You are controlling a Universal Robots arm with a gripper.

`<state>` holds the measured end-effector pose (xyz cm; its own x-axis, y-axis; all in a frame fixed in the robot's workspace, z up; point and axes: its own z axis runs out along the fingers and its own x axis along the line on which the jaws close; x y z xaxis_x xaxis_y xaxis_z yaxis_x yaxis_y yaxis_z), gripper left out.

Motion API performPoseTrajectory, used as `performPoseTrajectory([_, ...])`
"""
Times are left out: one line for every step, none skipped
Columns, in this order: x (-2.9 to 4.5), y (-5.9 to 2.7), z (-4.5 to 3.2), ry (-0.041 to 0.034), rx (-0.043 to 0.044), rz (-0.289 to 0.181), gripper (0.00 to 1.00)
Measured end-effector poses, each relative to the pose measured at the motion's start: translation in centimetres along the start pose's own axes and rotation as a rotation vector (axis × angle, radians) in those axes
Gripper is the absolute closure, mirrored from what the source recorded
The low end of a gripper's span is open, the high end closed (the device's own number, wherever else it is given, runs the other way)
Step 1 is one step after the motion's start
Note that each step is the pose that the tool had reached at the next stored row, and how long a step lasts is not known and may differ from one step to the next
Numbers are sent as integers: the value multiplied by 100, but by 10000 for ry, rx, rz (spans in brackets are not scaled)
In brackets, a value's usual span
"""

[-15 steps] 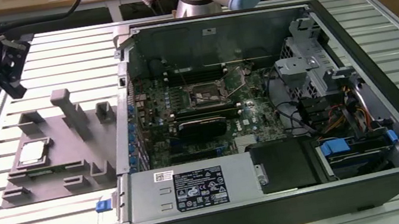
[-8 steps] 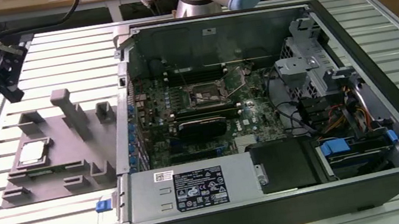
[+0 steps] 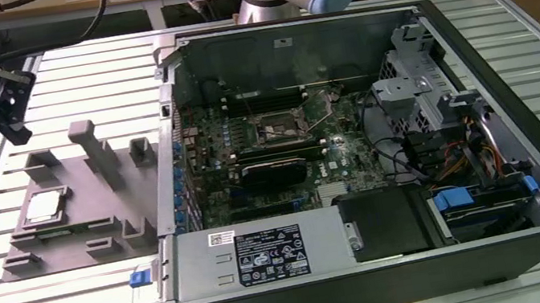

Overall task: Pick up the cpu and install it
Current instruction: 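Reach for the cpu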

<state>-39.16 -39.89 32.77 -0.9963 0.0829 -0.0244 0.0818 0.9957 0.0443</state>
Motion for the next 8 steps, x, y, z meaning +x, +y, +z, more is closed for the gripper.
performPoseTrajectory([7, 0, 14, 0, 0, 1, 89])
performPoseTrajectory([12, 0, 25, 0, -1, 1, 89])
performPoseTrajectory([19, -1, 38, -1, -1, 2, 89])
performPoseTrajectory([24, 0, 50, -1, -1, 2, 89])
performPoseTrajectory([30, 0, 62, 0, 0, 3, 89])
performPoseTrajectory([35, 2, 73, -1, -1, 4, 89])
performPoseTrajectory([39, 3, 83, 0, 0, 5, 89])
performPoseTrajectory([42, 4, 92, 0, 0, 6, 89])
